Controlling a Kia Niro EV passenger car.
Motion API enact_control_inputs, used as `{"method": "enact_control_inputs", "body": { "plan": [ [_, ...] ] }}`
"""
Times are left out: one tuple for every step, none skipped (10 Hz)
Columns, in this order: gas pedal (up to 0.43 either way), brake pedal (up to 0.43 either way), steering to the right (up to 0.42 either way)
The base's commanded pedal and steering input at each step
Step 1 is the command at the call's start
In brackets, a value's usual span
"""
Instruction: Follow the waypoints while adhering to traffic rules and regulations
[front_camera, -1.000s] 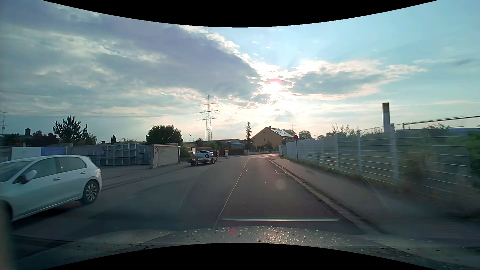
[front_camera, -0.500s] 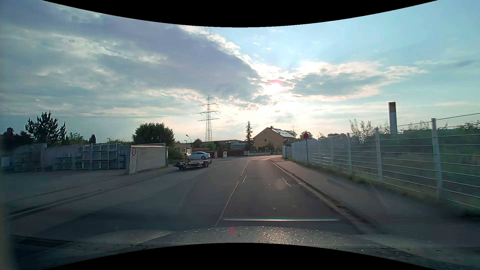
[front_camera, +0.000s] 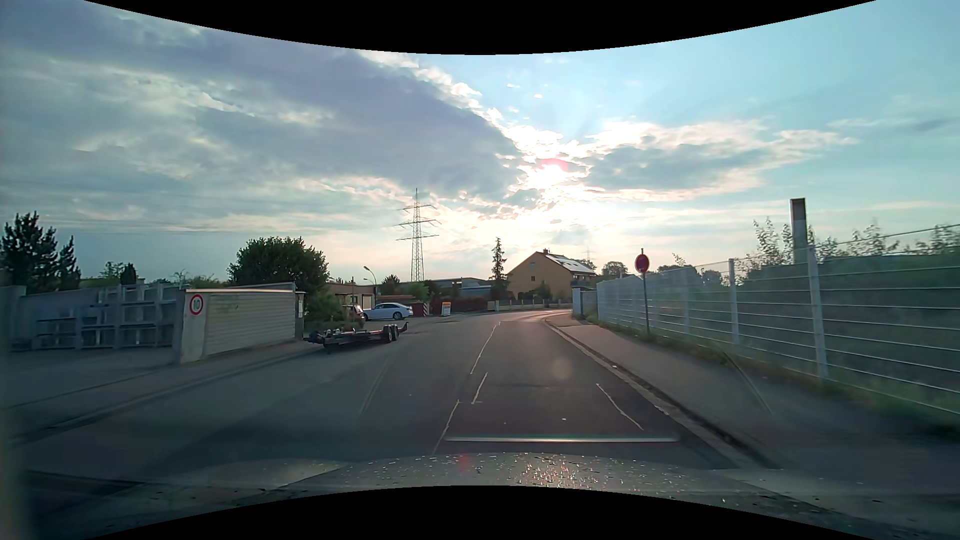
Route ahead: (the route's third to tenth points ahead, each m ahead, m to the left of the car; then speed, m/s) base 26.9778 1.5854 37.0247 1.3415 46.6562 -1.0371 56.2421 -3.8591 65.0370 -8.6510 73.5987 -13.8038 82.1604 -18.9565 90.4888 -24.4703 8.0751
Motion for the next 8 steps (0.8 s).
{"method": "enact_control_inputs", "body": {
  "plan": [
    [0.008,0.000,-0.007],
    [0.008,0.000,-0.007],
    [0.008,0.000,-0.007],
    [0.008,0.000,-0.006],
    [0.008,0.000,-0.006],
    [0.000,0.000,-0.006],
    [0.000,0.000,-0.006],
    [0.000,0.000,-0.006]
  ]
}}
